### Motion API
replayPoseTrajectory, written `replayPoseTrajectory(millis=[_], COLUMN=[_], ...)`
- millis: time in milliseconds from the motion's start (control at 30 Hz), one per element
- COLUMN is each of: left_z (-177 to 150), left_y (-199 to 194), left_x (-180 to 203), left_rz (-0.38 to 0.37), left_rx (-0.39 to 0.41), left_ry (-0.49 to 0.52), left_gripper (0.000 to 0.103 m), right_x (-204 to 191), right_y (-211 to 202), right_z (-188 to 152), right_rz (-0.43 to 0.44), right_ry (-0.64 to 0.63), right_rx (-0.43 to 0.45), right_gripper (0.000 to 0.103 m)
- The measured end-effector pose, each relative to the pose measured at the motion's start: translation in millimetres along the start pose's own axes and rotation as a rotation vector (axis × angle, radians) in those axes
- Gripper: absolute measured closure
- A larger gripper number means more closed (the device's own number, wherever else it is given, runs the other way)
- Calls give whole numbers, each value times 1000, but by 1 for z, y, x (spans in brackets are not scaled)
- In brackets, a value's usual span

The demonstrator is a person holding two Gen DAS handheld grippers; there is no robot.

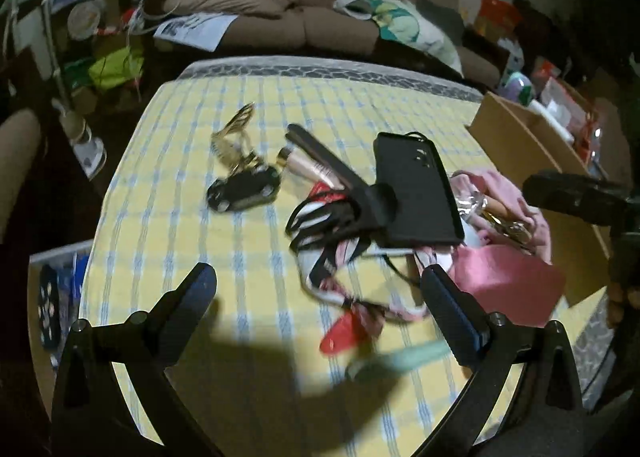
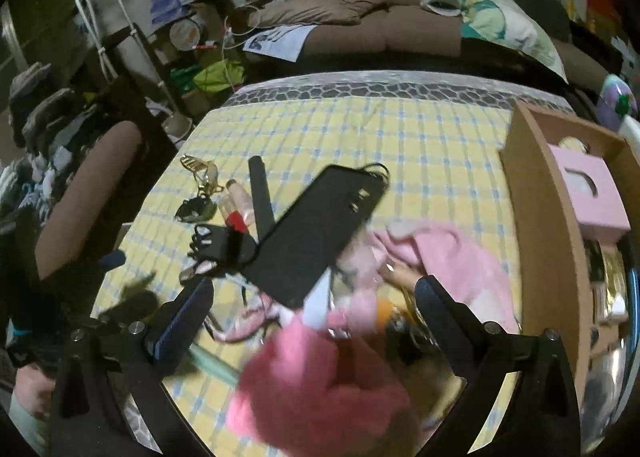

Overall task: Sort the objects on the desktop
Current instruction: 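Move the right gripper to the black hair clips on the pile, then grasp the black hair clips with the right gripper and lift them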

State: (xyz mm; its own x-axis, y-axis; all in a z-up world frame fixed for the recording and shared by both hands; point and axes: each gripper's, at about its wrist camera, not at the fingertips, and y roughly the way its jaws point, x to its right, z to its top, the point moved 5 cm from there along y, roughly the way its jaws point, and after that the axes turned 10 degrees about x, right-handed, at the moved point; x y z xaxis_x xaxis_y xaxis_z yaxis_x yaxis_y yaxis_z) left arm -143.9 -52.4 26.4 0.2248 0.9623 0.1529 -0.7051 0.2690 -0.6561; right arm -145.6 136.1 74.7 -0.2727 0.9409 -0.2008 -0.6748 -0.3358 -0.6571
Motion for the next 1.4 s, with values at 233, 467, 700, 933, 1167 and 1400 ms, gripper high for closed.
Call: replayPoseTrajectory(millis=[233,467,700,933,1167,1400], left_z=[-1,-10,-11,-5,19,72], left_y=[20,13,13,13,21,68], left_x=[-36,-97,-121,-107,-87,-76], left_rz=[22,96,99,69,82,103], left_rx=[-49,-47,-36,-30,-4,11], left_ry=[-147,-267,-335,-282,-80,20], left_gripper=[5,5,5,5,5,5], right_x=[-47,-97,-115,-111,-76,-67], right_y=[44,91,127,121,98,76], right_z=[25,19,-2,-1,16,31], right_rz=[74,154,169,194,239,243], right_ry=[-145,-380,-534,-498,-270,-252], right_rx=[-19,-87,-147,-156,-155,-114], right_gripper=[1,6,19,77,89,56])
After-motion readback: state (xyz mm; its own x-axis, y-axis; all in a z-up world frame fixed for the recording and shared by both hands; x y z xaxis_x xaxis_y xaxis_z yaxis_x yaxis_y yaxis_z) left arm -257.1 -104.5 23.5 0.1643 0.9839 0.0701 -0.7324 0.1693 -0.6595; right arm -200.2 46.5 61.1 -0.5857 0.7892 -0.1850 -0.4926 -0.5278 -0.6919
